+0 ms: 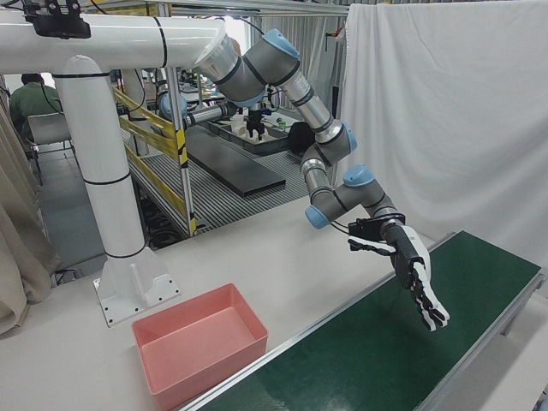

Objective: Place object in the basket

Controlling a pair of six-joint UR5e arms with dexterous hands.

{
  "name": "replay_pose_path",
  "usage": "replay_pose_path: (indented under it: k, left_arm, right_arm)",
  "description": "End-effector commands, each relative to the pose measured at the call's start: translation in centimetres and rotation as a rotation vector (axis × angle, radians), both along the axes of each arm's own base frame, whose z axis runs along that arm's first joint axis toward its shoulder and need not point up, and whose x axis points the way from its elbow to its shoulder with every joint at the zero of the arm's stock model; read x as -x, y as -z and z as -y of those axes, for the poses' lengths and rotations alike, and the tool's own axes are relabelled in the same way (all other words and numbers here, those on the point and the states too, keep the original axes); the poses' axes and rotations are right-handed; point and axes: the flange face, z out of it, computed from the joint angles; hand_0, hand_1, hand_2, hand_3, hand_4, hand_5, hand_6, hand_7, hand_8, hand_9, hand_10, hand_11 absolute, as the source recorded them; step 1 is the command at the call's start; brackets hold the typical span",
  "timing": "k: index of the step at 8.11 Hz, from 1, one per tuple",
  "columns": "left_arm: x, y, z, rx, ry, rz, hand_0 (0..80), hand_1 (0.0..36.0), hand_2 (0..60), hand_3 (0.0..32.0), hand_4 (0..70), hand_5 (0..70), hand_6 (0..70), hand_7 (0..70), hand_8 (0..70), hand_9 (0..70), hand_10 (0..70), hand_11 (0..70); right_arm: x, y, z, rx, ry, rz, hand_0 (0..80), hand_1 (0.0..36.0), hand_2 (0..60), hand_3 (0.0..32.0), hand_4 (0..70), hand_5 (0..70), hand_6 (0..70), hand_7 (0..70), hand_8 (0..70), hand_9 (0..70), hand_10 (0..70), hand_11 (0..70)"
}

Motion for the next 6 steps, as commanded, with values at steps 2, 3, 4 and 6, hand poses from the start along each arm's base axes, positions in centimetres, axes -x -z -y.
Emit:
replay_pose_path:
  k: [2, 3, 4, 6]
  left_arm:
    - [0.03, -0.11, -0.01, 0.002, 0.000, 0.001, 48.4, 2.1, 0.0, 0.0, 9.4, 2.8, 0.0, 0.0, 0.5, 0.2, 3.3, 5.6]
    - [0.03, -0.11, -0.01, 0.002, 0.000, 0.001, 48.6, 2.1, 0.0, 0.0, 9.4, 3.2, 0.0, 0.0, 0.5, 0.2, 3.2, 5.5]
    - [0.03, -0.19, 0.00, 0.003, 0.000, 0.002, 48.5, 2.0, 0.0, 0.0, 9.5, 3.1, 0.0, 0.0, 0.5, 0.2, 3.2, 5.5]
    - [-0.05, -0.48, 0.01, 0.008, 0.000, 0.003, 48.2, 2.0, 0.0, 0.0, 9.0, 3.3, 0.0, 0.0, 0.4, 0.1, 3.6, 6.0]
  right_arm:
    - [0.00, 0.00, 0.00, 0.000, 0.000, 0.000, 0.0, 0.0, 0.0, 0.0, 0.0, 0.0, 0.0, 0.0, 0.0, 0.0, 0.0, 0.0]
    - [0.00, 0.00, 0.00, 0.000, 0.000, 0.000, 0.0, 0.0, 0.0, 0.0, 0.0, 0.0, 0.0, 0.0, 0.0, 0.0, 0.0, 0.0]
    - [0.00, -0.08, -0.01, 0.001, 0.000, 0.001, 0.0, 0.0, 0.0, 0.0, 0.0, 0.0, 0.0, 0.0, 0.0, 0.0, 0.0, 0.0]
    - [0.00, 0.00, 0.00, 0.000, 0.000, 0.000, 0.0, 0.0, 0.0, 0.0, 0.0, 0.0, 0.0, 0.0, 0.0, 0.0, 0.0, 0.0]
